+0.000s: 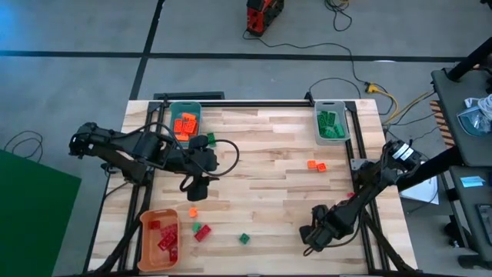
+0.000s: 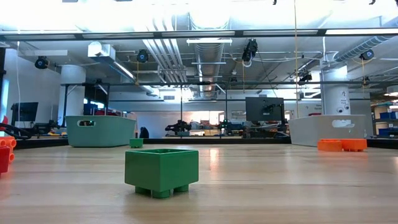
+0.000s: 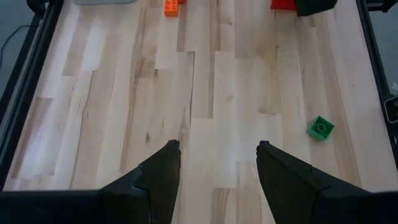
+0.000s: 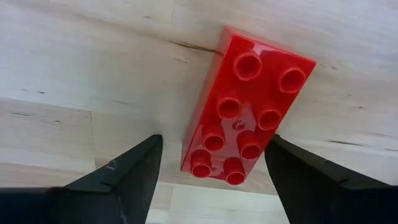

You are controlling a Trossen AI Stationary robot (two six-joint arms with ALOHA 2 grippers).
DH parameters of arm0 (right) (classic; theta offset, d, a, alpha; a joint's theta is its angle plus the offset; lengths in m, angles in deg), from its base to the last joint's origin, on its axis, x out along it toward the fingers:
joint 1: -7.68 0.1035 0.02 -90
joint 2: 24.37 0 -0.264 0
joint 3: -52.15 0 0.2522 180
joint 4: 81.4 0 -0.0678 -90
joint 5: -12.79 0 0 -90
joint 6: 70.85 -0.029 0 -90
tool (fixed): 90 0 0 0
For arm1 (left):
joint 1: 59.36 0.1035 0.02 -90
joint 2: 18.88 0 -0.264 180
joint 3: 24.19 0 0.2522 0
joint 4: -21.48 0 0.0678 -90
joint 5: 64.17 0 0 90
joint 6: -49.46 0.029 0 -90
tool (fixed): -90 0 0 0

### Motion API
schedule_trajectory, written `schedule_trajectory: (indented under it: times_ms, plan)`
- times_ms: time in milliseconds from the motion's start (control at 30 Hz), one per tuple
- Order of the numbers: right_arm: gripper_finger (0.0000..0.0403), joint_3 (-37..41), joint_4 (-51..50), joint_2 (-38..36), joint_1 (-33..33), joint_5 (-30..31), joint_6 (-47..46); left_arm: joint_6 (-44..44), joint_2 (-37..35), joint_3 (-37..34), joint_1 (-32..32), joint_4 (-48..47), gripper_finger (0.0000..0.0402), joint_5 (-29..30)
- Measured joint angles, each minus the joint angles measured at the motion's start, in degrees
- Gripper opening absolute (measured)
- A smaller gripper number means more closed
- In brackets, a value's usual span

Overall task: Sort blocks
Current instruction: Put the right red game piece into the orange bin

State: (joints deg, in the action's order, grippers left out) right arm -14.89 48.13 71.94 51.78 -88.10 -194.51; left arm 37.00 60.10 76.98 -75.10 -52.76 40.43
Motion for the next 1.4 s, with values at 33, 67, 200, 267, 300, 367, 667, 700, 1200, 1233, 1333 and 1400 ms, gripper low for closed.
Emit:
schedule_trajectory:
  times_ms: [33, 67, 200, 267, 300, 367, 667, 700, 1200, 1233, 1333, 1400]
  plan:
    - [0.0267, 0.00, 0.04, 0.02, 0.02, 0.08, 0.02, 0.00, 0.00, -0.04, 0.00, 0.15, 0.0187, 0.03]
    - [0.0260, 0.00, -0.03, -0.16, 0.00, 0.19, 0.02, 0.00, 0.00, -0.10, 0.00, 0.25, 0.0187, 0.03]
    - [0.0217, 0.03, -1.26, -0.91, 0.02, 0.43, 0.03, 0.00, 0.02, -0.21, 0.00, 0.62, 0.0187, 0.04]
    - [0.0189, 0.07, -1.67, -1.13, 0.02, 0.41, 0.13, 0.19, 0.04, -0.21, 0.00, 0.69, 0.0187, 0.04]
    - [0.0173, 0.07, -1.77, -1.26, 0.02, 0.42, 0.24, 0.42, 0.07, -0.21, 0.00, 0.69, 0.0187, 0.05]
    - [0.0143, 0.09, -1.96, -1.33, 0.02, 0.41, 1.19, 0.98, 0.07, -0.23, 0.00, 0.84, 0.0187, 0.05]
    - [0.0135, 0.43, -4.03, -4.02, -0.23, 1.45, 10.65, 5.08, 0.27, -0.23, 0.46, 3.57, 0.0187, 0.10]
    - [0.0135, 0.54, -4.34, -5.36, -0.45, 2.37, 12.50, 5.81, 0.37, -0.23, 0.57, 4.33, 0.0187, 0.11]
    - [0.0135, 0.33, 2.45, -29.70, -22.01, 8.41, 45.72, 13.48, 0.48, -0.23, 1.64, 16.96, 0.0187, -0.16]
    - [0.0135, 0.33, 5.22, -30.43, -23.91, 7.31, 49.00, 13.48, 0.48, -0.23, 1.63, 17.67, 0.0187, -0.22]
    - [0.0135, 0.31, 16.35, -31.34, -29.18, 1.95, 57.52, 13.47, 0.48, -0.23, 1.67, 20.13, 0.0187, -2.52]
    - [0.0135, 0.31, 24.05, -31.31, -32.10, -2.97, 61.59, 13.50, 0.85, -0.23, 1.93, 21.91, 0.0187, -4.58]
